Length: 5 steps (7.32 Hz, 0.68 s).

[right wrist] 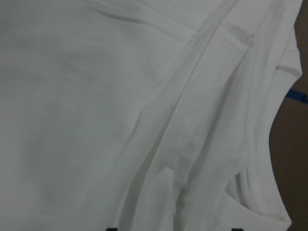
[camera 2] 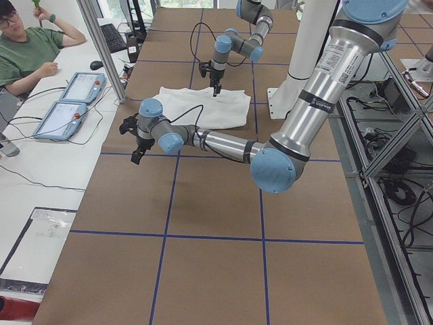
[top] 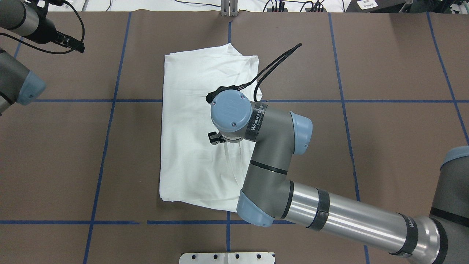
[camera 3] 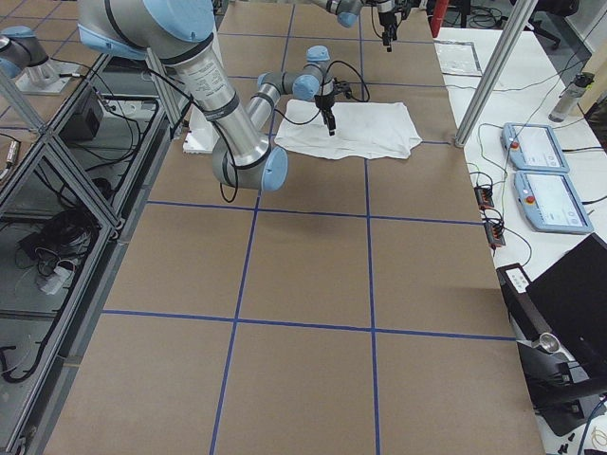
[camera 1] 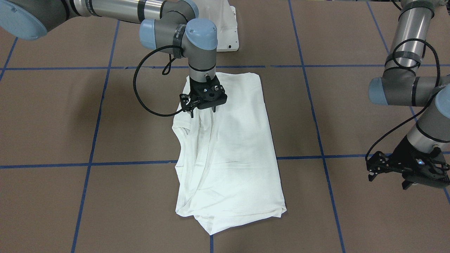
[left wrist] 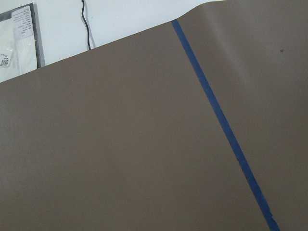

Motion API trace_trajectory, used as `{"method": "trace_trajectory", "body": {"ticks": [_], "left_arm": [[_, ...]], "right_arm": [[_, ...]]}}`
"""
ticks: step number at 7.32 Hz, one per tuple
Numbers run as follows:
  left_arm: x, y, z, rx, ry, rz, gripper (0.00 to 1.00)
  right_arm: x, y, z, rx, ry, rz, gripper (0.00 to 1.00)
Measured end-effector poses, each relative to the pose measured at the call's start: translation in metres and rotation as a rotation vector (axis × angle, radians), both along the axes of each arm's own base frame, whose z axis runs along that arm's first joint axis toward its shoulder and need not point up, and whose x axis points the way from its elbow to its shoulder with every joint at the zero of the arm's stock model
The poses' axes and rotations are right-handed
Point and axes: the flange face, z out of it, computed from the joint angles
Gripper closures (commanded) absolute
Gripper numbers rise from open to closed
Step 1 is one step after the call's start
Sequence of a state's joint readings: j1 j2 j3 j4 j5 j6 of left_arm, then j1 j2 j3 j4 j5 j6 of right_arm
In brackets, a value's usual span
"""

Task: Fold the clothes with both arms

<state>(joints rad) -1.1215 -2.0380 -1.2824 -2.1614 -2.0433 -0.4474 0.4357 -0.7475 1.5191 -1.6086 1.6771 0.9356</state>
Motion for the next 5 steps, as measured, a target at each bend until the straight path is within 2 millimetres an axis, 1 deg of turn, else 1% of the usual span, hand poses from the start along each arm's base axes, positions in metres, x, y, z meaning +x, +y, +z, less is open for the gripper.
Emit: {"method": "trace_trajectory", "body": {"ticks": [2,3,5], "left_arm": [[0.000,0.000,0.000,-0.001,0.000,0.000,0.00],[0.000,0.000,0.001,-0.001,0.000,0.000,0.00],[0.000,0.000,0.001,-0.001,0.000,0.000,0.00]], "right_arm": [[-0.009,0.011,0.004,-0.001,0.017,-0.023,0.33],[-0.012,0.014,0.004,-0.001,0.019,-0.027,0.38],[-0.018,0.019,0.006,-0.002,0.025,-0.035,0.44]]}}
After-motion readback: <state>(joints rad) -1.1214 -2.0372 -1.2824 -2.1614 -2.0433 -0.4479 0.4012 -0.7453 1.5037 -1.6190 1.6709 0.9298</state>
